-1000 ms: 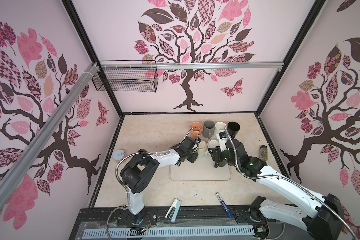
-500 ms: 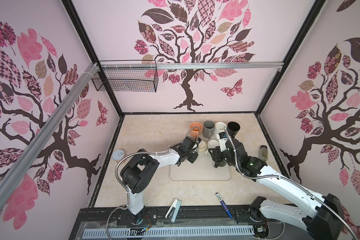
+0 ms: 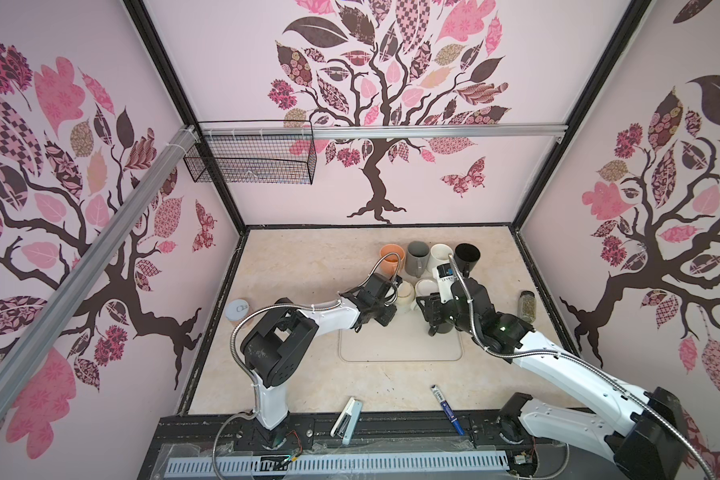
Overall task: Turn the mug right side up
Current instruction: 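Lower left gripper onto the upside-down cream mug's handle and close, then lift the cream mug with left gripper and tilt it toward right gripper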
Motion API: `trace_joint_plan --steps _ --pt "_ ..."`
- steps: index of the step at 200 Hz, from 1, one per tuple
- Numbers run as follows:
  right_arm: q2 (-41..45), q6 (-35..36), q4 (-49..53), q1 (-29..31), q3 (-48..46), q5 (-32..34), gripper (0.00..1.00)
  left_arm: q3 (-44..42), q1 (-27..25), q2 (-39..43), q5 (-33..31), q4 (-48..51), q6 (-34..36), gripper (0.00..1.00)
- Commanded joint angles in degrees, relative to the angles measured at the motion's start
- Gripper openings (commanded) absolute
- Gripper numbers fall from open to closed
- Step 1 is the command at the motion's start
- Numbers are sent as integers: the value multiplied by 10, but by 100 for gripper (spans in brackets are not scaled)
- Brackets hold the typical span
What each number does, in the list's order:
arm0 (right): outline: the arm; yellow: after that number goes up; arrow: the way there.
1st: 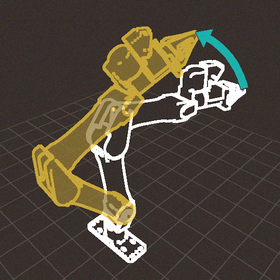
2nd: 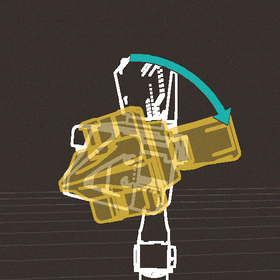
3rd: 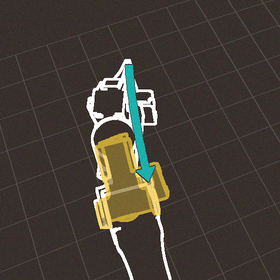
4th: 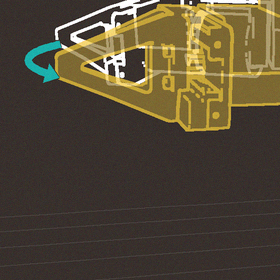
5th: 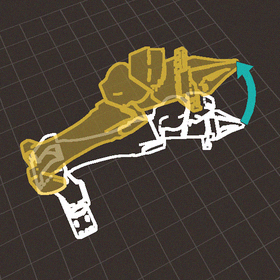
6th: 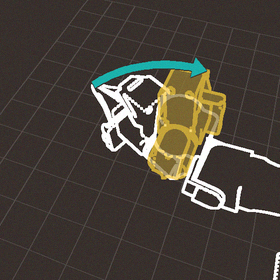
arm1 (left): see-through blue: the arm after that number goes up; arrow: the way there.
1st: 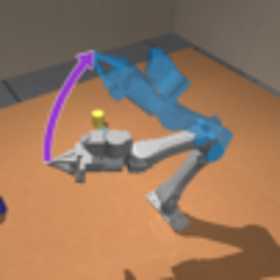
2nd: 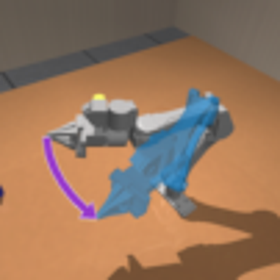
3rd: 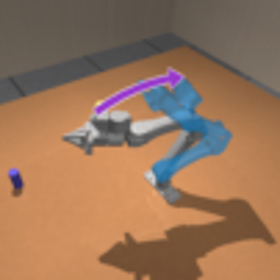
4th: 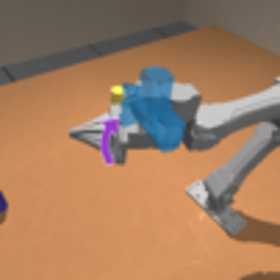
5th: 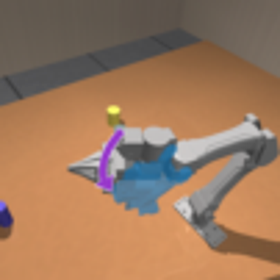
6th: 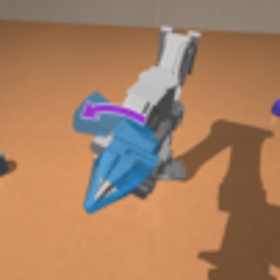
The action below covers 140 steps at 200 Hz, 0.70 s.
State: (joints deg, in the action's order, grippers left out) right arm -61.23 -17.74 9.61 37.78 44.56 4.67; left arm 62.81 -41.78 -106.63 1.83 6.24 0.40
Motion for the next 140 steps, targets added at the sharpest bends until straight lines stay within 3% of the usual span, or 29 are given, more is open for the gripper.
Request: trace_joint_plan --steps 1,49,99,140 --pt "-4 8 -9 -1 1 -4 52 28 -1 22 -8 9 -6 0" --pt "15 -6 -4 -1 -1 -26 52 23 -10 83 -45 58 -48 0" --pt "73 -66 -56 -2 -54 -95 51 13 -11 209 -76 93 -118 0" --pt "119 -164 -190 -1 -133 -173 50 -20 -7 317 2 10 -221 0"
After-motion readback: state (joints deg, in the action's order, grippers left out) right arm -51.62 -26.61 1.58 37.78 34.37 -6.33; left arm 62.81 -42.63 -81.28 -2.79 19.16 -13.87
